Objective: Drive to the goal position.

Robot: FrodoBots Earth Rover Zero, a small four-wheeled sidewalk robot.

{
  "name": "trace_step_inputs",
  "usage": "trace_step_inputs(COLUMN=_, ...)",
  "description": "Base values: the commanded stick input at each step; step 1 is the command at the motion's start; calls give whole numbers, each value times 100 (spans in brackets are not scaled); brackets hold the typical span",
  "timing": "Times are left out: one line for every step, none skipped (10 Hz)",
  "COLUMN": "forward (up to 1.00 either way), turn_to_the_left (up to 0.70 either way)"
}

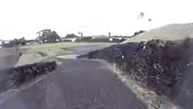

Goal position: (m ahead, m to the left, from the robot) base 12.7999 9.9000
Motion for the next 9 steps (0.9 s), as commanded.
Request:
trace_step_inputs(forward=70, turn_to_the_left=19)
trace_step_inputs(forward=70, turn_to_the_left=31)
trace_step_inputs(forward=70, turn_to_the_left=25)
trace_step_inputs(forward=70, turn_to_the_left=3)
trace_step_inputs(forward=70, turn_to_the_left=0)
trace_step_inputs(forward=70, turn_to_the_left=0)
trace_step_inputs(forward=70, turn_to_the_left=0)
trace_step_inputs(forward=70, turn_to_the_left=0)
trace_step_inputs(forward=70, turn_to_the_left=0)
